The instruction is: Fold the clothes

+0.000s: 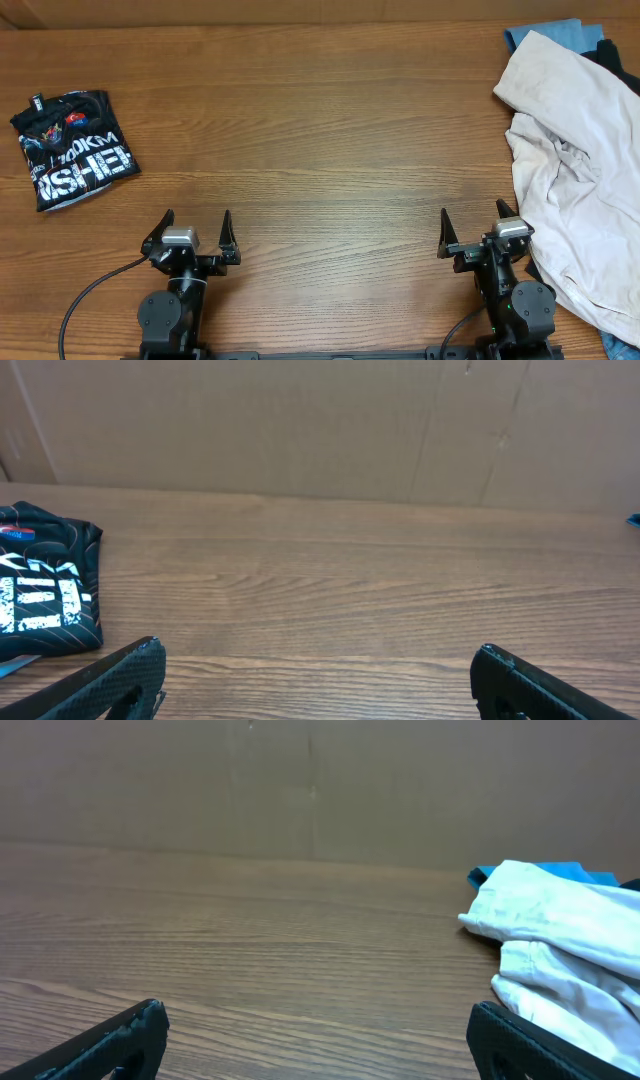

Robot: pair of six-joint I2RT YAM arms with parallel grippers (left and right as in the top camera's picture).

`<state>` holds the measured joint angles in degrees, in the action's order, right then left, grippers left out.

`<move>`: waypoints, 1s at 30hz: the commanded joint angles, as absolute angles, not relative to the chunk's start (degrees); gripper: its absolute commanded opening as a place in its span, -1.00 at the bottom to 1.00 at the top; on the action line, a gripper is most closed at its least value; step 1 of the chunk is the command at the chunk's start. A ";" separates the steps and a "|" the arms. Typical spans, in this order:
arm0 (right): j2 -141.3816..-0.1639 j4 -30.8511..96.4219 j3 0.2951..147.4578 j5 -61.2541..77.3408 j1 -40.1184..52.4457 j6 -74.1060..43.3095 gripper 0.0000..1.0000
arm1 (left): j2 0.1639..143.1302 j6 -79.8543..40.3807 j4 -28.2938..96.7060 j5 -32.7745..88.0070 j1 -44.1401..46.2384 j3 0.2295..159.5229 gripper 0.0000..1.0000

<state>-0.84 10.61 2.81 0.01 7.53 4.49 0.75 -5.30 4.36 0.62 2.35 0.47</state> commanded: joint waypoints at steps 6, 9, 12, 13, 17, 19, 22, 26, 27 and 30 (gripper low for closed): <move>-0.16 10.33 2.94 0.08 7.33 4.54 1.00 | 0.27 -3.81 4.45 0.21 1.89 0.27 1.00; -0.16 10.33 2.94 0.08 7.33 4.54 1.00 | 0.27 -3.81 4.45 0.21 1.89 0.27 1.00; -0.16 10.33 2.94 0.08 7.33 4.56 0.99 | 0.27 -3.81 4.43 0.21 1.89 0.27 1.00; -0.16 10.33 2.94 0.08 7.31 4.54 0.99 | 0.27 -3.84 4.45 0.21 1.89 0.27 1.00; -0.16 10.33 2.94 0.08 7.33 4.54 1.00 | 0.27 -3.81 4.45 0.21 1.89 0.27 1.00; -0.16 10.33 2.94 0.05 7.33 4.56 1.00 | 0.27 -3.81 4.45 0.21 1.89 0.27 1.00; -0.16 10.31 2.94 0.10 7.33 4.54 1.00 | 0.27 -3.81 4.43 0.01 1.89 0.27 1.00; -0.16 10.31 2.94 0.10 7.33 4.54 1.00 | 0.27 -3.81 4.43 0.01 1.89 0.27 1.00; -0.16 10.33 2.94 0.10 7.33 4.51 1.00 | 0.27 -3.81 4.43 0.03 1.89 0.27 1.00; -0.16 10.15 2.96 0.05 7.33 2.83 0.99 | 0.27 -3.86 4.45 0.14 1.89 0.27 1.00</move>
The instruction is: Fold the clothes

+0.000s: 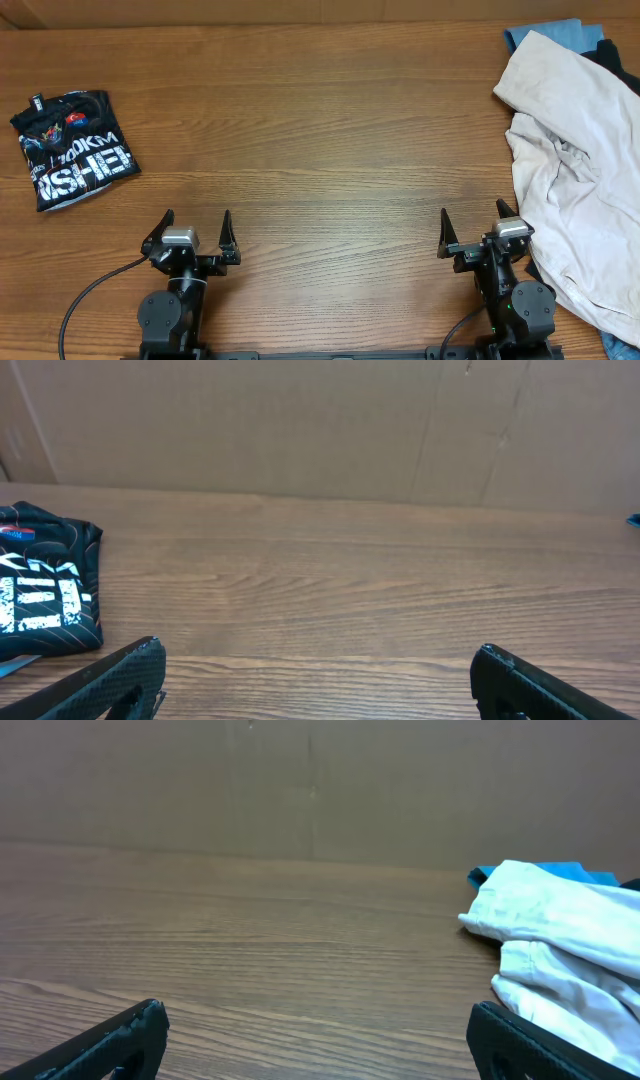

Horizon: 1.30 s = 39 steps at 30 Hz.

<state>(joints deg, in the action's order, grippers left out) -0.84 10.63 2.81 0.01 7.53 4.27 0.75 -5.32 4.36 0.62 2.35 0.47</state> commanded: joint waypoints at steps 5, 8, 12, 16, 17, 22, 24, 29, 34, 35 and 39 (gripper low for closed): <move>-0.19 10.92 4.03 -2.68 7.31 1.26 1.00 | 0.27 -4.71 4.38 0.30 1.89 0.56 1.00; -0.67 13.56 7.25 -6.63 7.31 1.23 1.00 | 0.27 -7.07 8.78 2.46 1.89 2.72 1.00; -4.19 18.76 13.76 -9.63 7.31 -2.44 1.00 | 0.91 -7.92 18.04 2.61 1.89 9.06 1.00; -11.90 23.51 21.93 -10.52 7.31 -4.08 1.00 | 4.56 -8.56 22.90 3.01 1.89 17.87 1.00; -14.94 25.34 24.71 -10.55 7.31 -5.26 1.00 | 6.85 -8.82 24.21 3.25 1.89 21.37 1.00; -29.19 35.53 36.75 -10.48 7.31 -7.03 1.00 | 19.03 -8.08 31.59 2.74 1.87 33.30 1.00; -34.44 40.27 41.65 -9.89 7.31 -8.71 1.00 | 24.51 -7.25 35.14 2.79 1.89 37.41 1.00; -44.03 47.16 51.20 -0.05 7.31 -9.02 1.00 | 35.51 -7.86 40.93 4.12 1.89 45.41 1.00; -48.53 53.71 53.65 -11.14 4.64 -24.73 1.00 | 40.16 -8.45 42.15 4.56 1.89 47.46 1.00; -49.08 55.33 53.65 -12.10 2.92 -27.53 1.00 | 40.53 -8.43 42.15 4.51 1.89 47.46 1.00; -51.22 61.01 53.65 -12.40 -7.90 -34.59 1.00 | 40.97 -8.36 42.09 4.32 1.87 47.46 1.00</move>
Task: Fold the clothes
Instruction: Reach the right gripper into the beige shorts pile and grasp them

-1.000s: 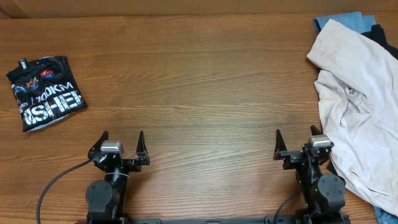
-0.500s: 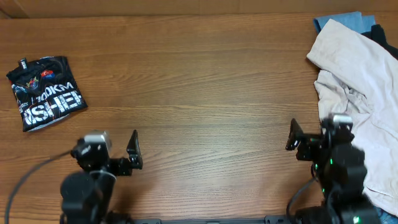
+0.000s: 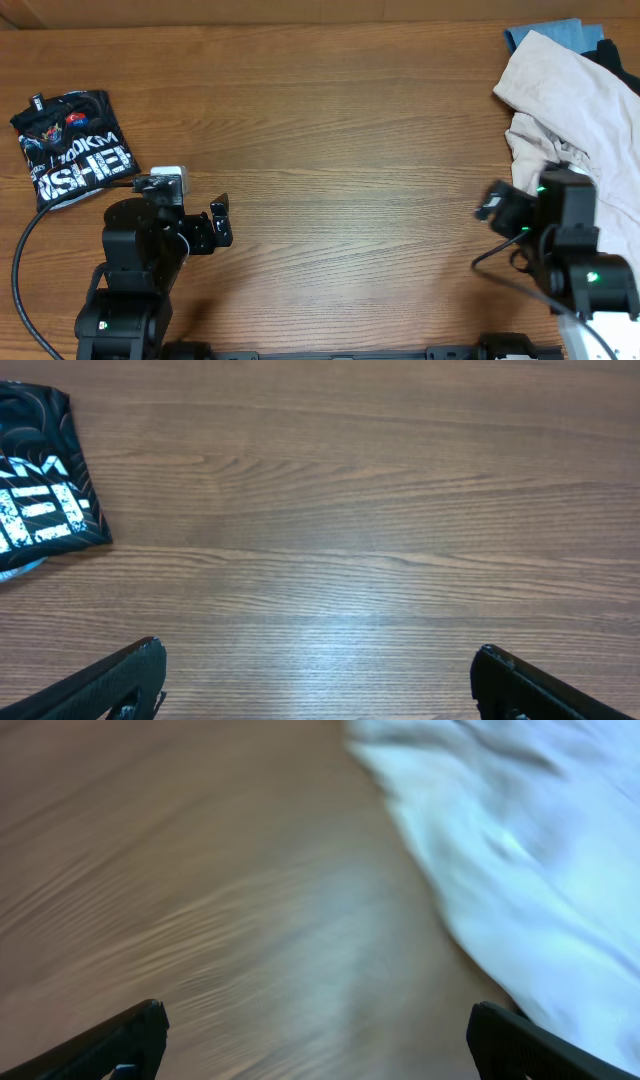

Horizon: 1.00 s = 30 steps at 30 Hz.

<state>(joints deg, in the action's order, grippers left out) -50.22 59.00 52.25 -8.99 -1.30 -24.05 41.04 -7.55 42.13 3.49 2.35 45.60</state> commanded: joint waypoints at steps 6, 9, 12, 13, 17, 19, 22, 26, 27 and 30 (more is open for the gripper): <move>-54.96 67.85 53.54 -12.40 -24.03 -38.87 1.00 | 40.99 -8.34 41.08 3.84 1.87 47.46 1.00; -58.13 67.40 52.71 -12.40 -29.23 -35.29 1.00 | 40.99 -8.34 40.97 3.86 1.87 47.46 1.00; -62.48 65.17 51.48 -12.45 -31.90 -29.08 1.00 | 40.99 -8.36 40.97 3.86 1.87 47.46 1.00; -64.07 64.49 51.37 -12.45 -32.25 -26.87 1.00 | 40.99 -8.36 40.88 3.86 1.87 47.46 1.00; -71.48 61.73 51.37 -10.90 -32.38 -21.45 1.00 | 41.04 -8.36 40.36 3.88 1.87 47.46 1.00; -74.39 60.86 51.37 -11.42 -32.38 -20.47 1.00 | 41.04 -8.38 40.23 3.88 1.87 47.46 1.00; -78.52 59.86 51.37 -11.55 -32.38 -19.68 1.00 | 41.10 -8.38 40.29 3.88 1.87 47.46 1.00; -82.15 60.05 51.37 -11.20 -32.38 -19.73 0.90 | 41.12 -8.38 40.25 3.88 1.87 47.46 1.00; -82.46 60.03 51.37 -10.74 -32.38 -19.70 0.74 | 41.12 -8.38 40.25 3.88 1.87 47.46 1.00; -82.74 60.05 51.37 -10.46 -32.38 -19.70 0.31 | 41.12 -8.36 40.25 3.88 1.87 47.46 1.00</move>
